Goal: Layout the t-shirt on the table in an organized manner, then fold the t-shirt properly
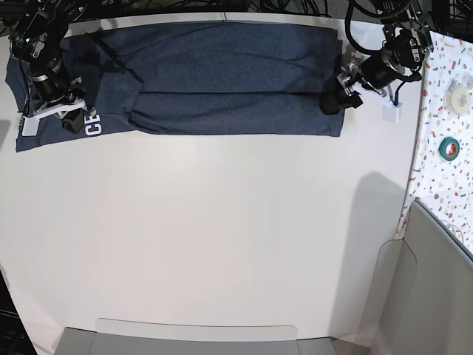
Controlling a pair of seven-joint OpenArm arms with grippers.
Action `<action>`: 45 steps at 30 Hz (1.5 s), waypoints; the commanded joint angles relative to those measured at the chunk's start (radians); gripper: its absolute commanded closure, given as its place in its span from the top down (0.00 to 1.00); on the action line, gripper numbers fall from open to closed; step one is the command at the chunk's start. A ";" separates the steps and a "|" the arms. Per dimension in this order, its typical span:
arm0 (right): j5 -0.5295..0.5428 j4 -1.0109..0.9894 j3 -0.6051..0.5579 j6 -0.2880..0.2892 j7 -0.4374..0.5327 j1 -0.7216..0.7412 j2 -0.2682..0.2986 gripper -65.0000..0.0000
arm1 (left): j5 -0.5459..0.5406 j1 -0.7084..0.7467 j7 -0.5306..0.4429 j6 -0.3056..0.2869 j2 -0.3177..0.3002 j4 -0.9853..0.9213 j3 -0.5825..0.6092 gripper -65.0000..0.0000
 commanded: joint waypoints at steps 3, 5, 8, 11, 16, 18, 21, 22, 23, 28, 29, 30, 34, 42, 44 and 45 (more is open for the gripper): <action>0.017 0.016 0.005 0.003 0.021 0.004 0.006 0.00 | 0.061 0.024 0.059 0.023 0.001 -0.004 0.022 0.63; 0.040 0.016 0.005 0.003 0.021 0.003 0.006 0.00 | 0.058 0.041 0.059 0.023 0.001 -0.004 0.022 0.63; 0.059 0.016 0.005 0.003 0.021 0.001 0.006 0.00 | 0.058 0.047 0.059 0.022 0.001 -0.003 0.022 0.63; 0.059 0.014 0.005 0.003 0.021 0.003 0.006 0.00 | 0.056 0.052 0.059 0.022 0.001 -0.003 0.027 0.63; 0.063 0.014 0.005 0.003 0.021 0.003 0.006 0.00 | 0.056 0.069 0.058 0.022 0.006 -0.001 0.073 0.63; 0.063 0.014 0.005 0.003 0.021 0.004 0.006 0.00 | 0.056 0.069 0.044 0.022 0.020 -0.001 0.084 0.63; 0.063 0.014 0.006 0.003 0.023 0.004 0.006 0.00 | 0.056 0.070 0.024 0.022 0.023 -0.001 0.111 0.63; 0.063 0.014 0.006 0.003 0.023 0.004 0.006 0.00 | 0.056 0.075 0.016 0.022 0.023 -0.001 0.124 0.63; 0.063 0.014 0.006 0.003 0.023 0.004 0.006 0.00 | 0.056 0.079 0.009 0.022 0.023 -0.001 0.130 0.63; 0.063 0.014 0.006 0.003 0.023 0.004 0.006 0.00 | 0.056 0.082 -0.019 0.022 0.024 -0.003 0.144 0.63; 0.063 0.014 0.006 0.003 0.023 0.004 0.006 0.00 | 0.056 0.082 -0.025 0.022 0.024 -0.003 0.141 0.63; 0.063 0.014 0.008 0.003 0.023 0.004 0.006 0.00 | 0.056 0.082 -0.028 0.022 0.024 -0.003 0.139 0.63; 0.063 0.014 0.009 0.003 0.024 0.004 0.006 0.00 | 0.056 0.098 -0.056 0.022 0.024 -0.003 0.134 0.58; 0.063 0.014 0.011 0.003 0.024 0.004 0.006 0.00 | 0.056 0.098 -0.088 0.022 0.043 -0.001 0.139 0.06; 0.063 0.014 0.011 0.003 0.024 0.004 0.006 0.00 | 0.056 0.098 -0.083 0.022 0.043 0.002 0.139 0.00; 0.063 0.014 0.011 0.003 0.024 0.004 0.006 0.00 | 0.056 0.098 -0.088 0.022 0.043 0.012 0.136 0.00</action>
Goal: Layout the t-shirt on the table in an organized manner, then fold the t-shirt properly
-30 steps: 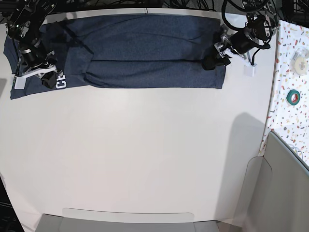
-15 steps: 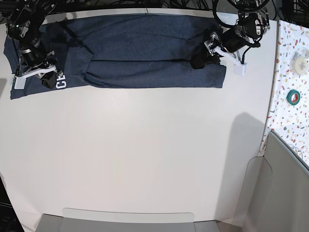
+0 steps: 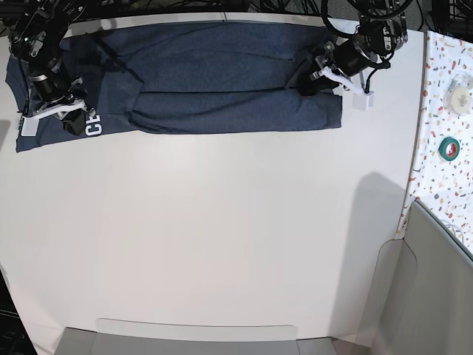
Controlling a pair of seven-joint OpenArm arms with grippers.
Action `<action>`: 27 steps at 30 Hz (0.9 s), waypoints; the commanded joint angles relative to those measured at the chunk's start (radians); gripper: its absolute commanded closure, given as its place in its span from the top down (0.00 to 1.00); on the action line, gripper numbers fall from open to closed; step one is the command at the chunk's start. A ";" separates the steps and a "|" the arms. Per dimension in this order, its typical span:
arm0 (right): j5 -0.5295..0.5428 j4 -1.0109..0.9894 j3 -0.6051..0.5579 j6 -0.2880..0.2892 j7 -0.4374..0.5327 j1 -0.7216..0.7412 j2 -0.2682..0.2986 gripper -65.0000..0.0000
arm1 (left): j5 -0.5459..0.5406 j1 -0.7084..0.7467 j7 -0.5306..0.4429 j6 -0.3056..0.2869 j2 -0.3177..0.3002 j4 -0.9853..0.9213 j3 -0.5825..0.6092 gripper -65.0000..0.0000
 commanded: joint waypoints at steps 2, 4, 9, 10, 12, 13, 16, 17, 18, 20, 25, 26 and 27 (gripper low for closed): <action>0.018 0.014 0.006 0.003 0.024 0.004 0.007 0.00 | 0.018 0.017 0.025 0.032 0.001 0.024 -0.003 0.00; 0.016 0.014 0.006 0.003 0.024 0.004 0.010 0.00 | 0.018 0.019 0.023 0.032 0.001 0.073 -0.004 0.00; 0.010 0.011 0.011 0.003 0.024 0.020 0.019 0.00 | 0.018 0.020 0.025 0.032 0.003 0.197 0.003 0.00; 0.010 0.011 0.018 0.003 0.024 0.024 0.030 0.00 | 0.018 0.022 0.025 0.032 0.003 0.219 0.003 0.00; 0.010 0.010 0.043 0.001 0.024 0.035 0.040 0.00 | 0.018 0.022 0.031 0.032 0.021 0.249 0.005 0.00; 0.008 0.010 0.066 0.000 0.024 0.038 0.047 0.00 | 0.018 0.022 0.031 0.032 0.029 0.263 0.005 0.00; -0.027 0.010 0.136 0.000 0.024 0.043 0.082 0.00 | 0.018 0.017 0.033 0.032 0.037 0.274 0.046 0.00; -0.045 0.010 0.159 0.000 0.024 0.049 0.094 0.00 | 0.018 0.017 0.028 0.033 0.037 0.274 0.075 0.00; -0.070 0.008 0.182 0.000 0.024 0.050 0.103 0.00 | 0.018 0.016 0.025 0.033 0.037 0.274 0.106 0.00; -0.128 0.008 0.221 0.000 0.022 0.050 0.120 0.00 | 0.019 0.016 0.023 0.035 0.037 0.274 0.163 0.00; -0.285 0.008 0.294 0.001 0.021 0.044 0.137 0.00 | 0.023 -0.055 0.022 0.040 0.032 0.274 0.289 0.00; -0.306 0.004 0.307 0.003 0.021 0.043 0.136 0.00 | 0.024 -0.069 0.023 0.040 0.030 0.274 0.298 0.00; -0.329 -0.005 0.322 0.003 0.019 0.035 0.134 0.00 | 0.024 -0.084 0.031 0.040 0.030 0.274 0.312 0.00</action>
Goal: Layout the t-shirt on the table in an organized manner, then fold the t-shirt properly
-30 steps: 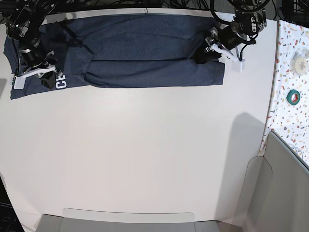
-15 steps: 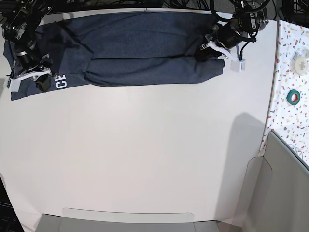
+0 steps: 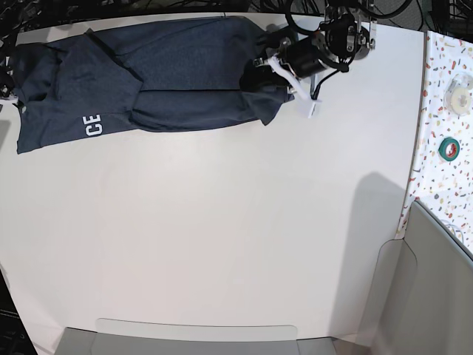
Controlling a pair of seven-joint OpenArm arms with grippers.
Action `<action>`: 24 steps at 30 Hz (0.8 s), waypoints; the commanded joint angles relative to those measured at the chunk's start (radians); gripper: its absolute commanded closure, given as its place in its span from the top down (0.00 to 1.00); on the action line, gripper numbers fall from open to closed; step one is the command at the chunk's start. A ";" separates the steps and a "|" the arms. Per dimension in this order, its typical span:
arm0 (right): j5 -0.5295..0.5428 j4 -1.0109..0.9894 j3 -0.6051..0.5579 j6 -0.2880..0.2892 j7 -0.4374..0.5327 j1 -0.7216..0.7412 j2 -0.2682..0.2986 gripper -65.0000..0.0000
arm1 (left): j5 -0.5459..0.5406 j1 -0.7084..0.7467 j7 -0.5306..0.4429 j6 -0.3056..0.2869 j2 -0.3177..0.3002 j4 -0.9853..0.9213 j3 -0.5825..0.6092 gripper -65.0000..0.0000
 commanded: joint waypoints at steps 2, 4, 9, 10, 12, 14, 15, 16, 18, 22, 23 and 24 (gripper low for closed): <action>-0.028 -0.023 0.022 0.005 0.019 -0.007 0.019 0.00 | -0.020 -0.029 -0.009 -0.008 -0.006 0.017 0.028 0.00; -0.054 -0.054 0.025 0.005 0.020 -0.005 0.022 0.00 | -0.020 -0.058 -0.006 -0.008 -0.015 0.015 0.053 0.00; -0.072 -0.124 0.024 0.005 0.020 -0.005 0.051 0.00 | -0.020 -0.163 -0.006 -0.007 -0.067 0.014 0.185 0.00; -0.072 -0.134 0.024 0.005 0.020 -0.005 0.053 0.00 | -0.020 -0.184 -0.006 -0.007 -0.080 0.014 0.222 0.00; -0.072 -0.144 0.024 0.005 0.022 -0.005 0.053 0.00 | -0.020 -0.229 -0.006 -0.007 -0.095 0.012 0.291 0.00; -0.072 -0.149 0.024 0.005 0.022 -0.005 0.053 0.00 | -0.020 -0.278 -0.006 -0.007 -0.098 0.006 0.349 0.00; -0.072 -0.151 0.024 0.005 0.022 -0.007 0.053 0.00 | -0.020 -0.298 -0.006 -0.007 -0.098 -0.006 0.370 0.00; -0.074 -0.152 0.024 0.005 0.022 -0.007 0.053 0.00 | -0.020 -0.312 -0.007 -0.007 -0.098 -0.021 0.389 0.00; -0.074 -0.152 0.024 0.005 0.022 -0.008 0.053 0.00 | -0.020 -0.339 -0.012 -0.007 -0.092 -0.063 0.421 0.00; -0.074 -0.152 0.022 0.005 0.022 -0.008 0.046 0.00 | -0.020 -0.384 -0.043 -0.007 -0.089 -0.135 0.495 0.00; -0.074 -0.152 0.022 0.005 0.022 -0.010 0.046 0.00 | -0.020 -0.388 -0.061 -0.007 -0.089 -0.143 0.510 0.00; -0.074 -0.152 0.022 0.005 0.022 -0.010 0.045 0.00 | -0.020 -0.390 -0.083 -0.007 -0.089 -0.156 0.530 0.00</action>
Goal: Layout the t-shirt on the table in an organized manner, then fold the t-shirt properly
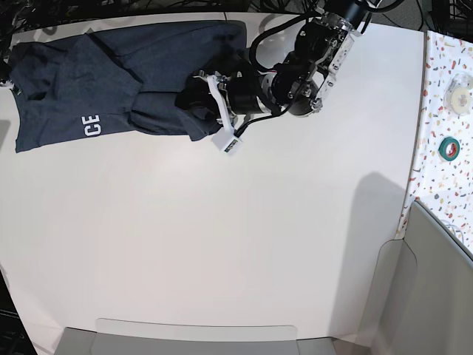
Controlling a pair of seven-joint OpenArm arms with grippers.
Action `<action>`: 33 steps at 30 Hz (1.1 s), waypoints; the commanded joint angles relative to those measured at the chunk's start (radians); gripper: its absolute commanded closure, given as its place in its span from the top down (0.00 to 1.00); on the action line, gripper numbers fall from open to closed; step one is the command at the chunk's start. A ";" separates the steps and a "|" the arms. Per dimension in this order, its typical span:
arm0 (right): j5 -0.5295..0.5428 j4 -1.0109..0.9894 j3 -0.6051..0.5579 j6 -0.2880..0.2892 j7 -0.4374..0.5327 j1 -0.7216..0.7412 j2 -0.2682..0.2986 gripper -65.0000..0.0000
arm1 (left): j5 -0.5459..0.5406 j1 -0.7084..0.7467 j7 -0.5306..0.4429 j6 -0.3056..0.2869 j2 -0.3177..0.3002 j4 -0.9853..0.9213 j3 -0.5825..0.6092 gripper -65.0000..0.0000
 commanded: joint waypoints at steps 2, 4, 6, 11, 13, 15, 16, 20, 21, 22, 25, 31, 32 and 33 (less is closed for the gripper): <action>0.001 0.013 0.001 0.002 0.023 -0.001 0.016 0.00 | -0.022 -0.035 -0.033 -0.009 0.004 -0.010 0.038 0.00; 0.001 0.013 0.001 0.002 0.023 -0.001 0.016 0.00 | -0.022 -0.064 -0.043 -0.009 0.004 -0.026 0.083 0.00; 0.001 0.013 0.001 0.002 0.023 -0.001 0.014 0.00 | -0.022 -0.084 -0.045 -0.009 0.004 -0.026 0.119 0.00; 0.001 0.013 0.000 0.002 0.023 0.002 0.003 0.00 | -0.022 -0.127 -0.047 -0.009 0.010 -0.026 0.187 0.00; 0.001 0.013 0.000 0.002 0.023 0.002 -0.003 0.00 | -0.022 -0.139 -0.047 -0.009 0.030 -0.027 0.207 0.00; 0.001 0.013 0.000 0.002 0.023 0.002 -0.006 0.00 | -0.022 -0.145 -0.047 -0.009 0.043 -0.040 0.233 0.00; 0.001 0.013 0.000 0.002 0.023 0.002 -0.007 0.00 | -0.022 -0.148 -0.047 -0.009 0.052 -0.050 0.250 0.00; 0.001 0.013 0.000 0.002 0.023 0.000 -0.009 0.00 | -0.022 -0.193 -0.051 -0.009 0.086 -0.112 0.296 0.00; 0.001 0.013 0.000 0.002 0.023 -0.001 -0.009 0.00 | -0.022 -0.196 -0.065 -0.009 0.095 -0.125 0.297 0.00; 0.001 0.013 0.000 0.002 0.023 -0.001 -0.009 0.00 | -0.022 -0.204 -0.080 -0.009 0.104 -0.142 0.297 0.00; 0.001 0.013 0.000 0.002 0.023 -0.001 -0.009 0.00 | -0.022 -0.225 -0.109 -0.009 0.115 -0.196 0.297 0.00; 0.001 0.013 0.001 0.002 0.023 -0.001 -0.037 0.00 | -0.022 -0.243 -0.129 -0.010 0.130 -0.254 0.305 0.00; 0.001 0.013 0.001 0.002 0.023 -0.001 -0.040 0.00 | -0.022 -0.243 -0.129 -0.010 0.130 -0.254 0.305 0.00; 0.001 0.013 0.001 0.002 0.023 -0.001 -0.047 0.00 | -0.022 -0.243 -0.129 -0.010 0.130 -0.254 0.307 0.00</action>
